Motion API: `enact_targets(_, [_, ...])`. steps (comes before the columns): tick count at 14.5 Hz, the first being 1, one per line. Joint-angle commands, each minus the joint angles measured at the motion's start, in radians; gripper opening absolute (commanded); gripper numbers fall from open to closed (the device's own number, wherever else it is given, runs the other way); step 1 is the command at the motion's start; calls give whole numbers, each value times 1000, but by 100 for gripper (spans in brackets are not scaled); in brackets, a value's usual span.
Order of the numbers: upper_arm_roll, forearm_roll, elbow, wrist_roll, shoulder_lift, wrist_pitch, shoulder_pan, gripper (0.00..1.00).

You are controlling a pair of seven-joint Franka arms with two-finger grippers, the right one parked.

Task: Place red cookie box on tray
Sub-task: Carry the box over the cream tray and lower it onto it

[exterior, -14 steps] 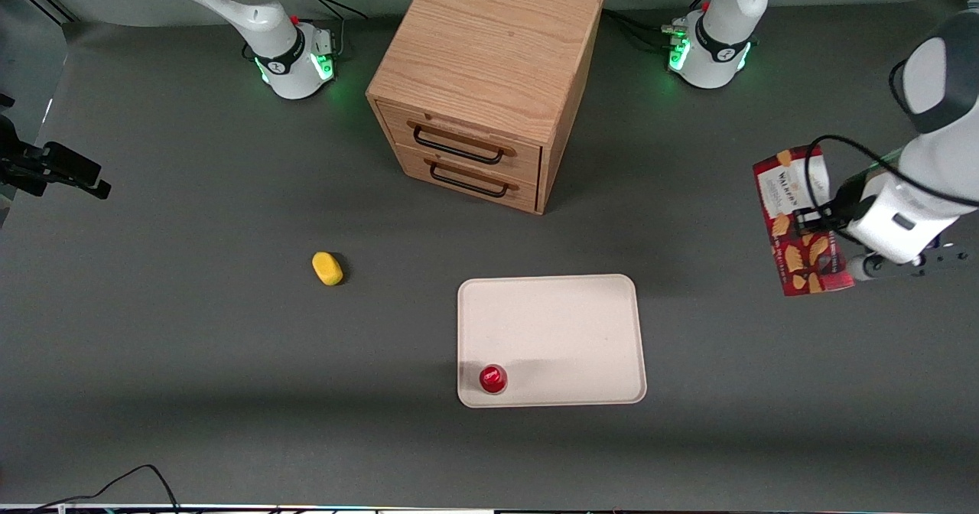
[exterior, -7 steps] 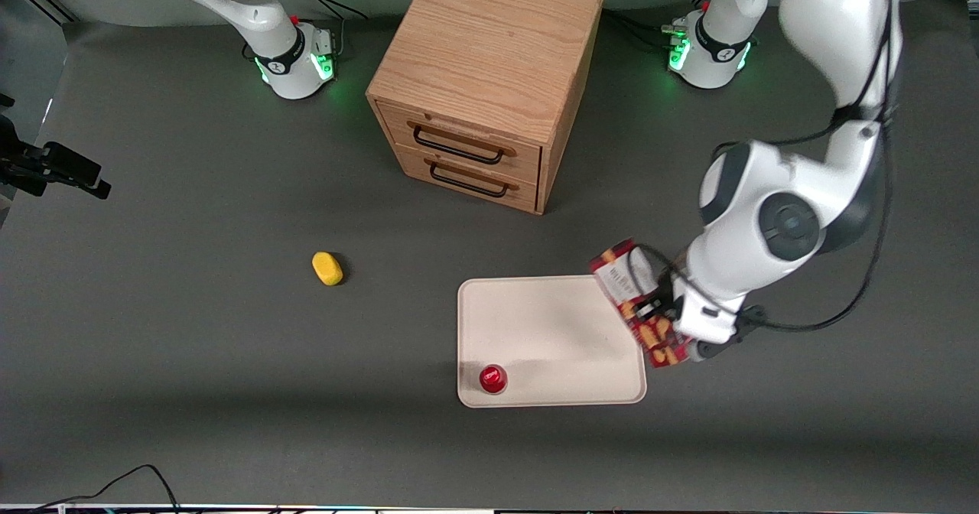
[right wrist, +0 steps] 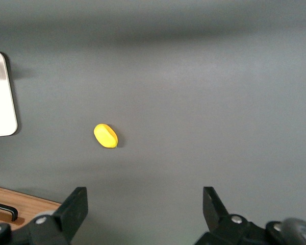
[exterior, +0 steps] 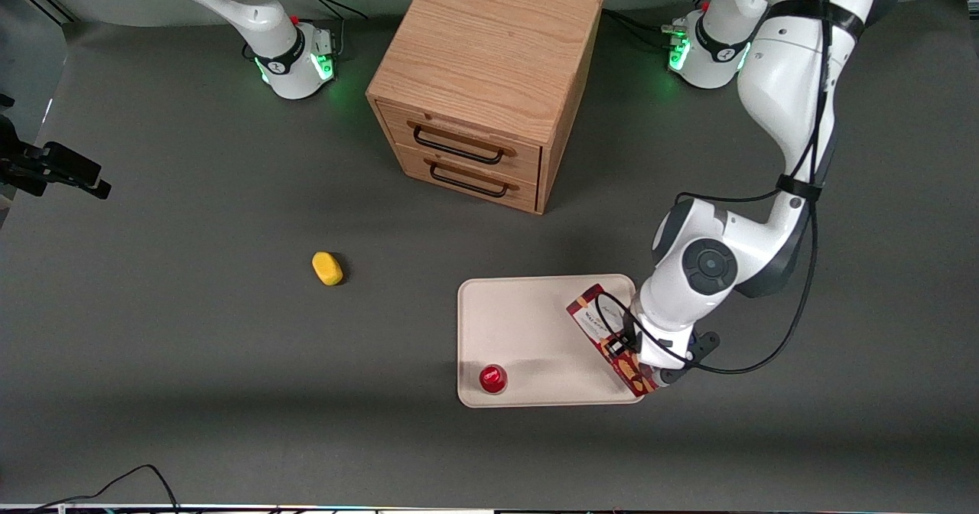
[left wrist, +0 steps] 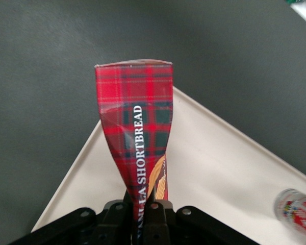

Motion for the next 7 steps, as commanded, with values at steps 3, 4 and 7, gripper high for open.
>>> enact_targets(3, [5, 119, -26, -34, 31, 34, -45, 0])
enact_targets(4, [5, 136, -26, -34, 42, 37, -45, 0])
enact_targets(7, [5, 148, -36, -20, 47, 54, -45, 36])
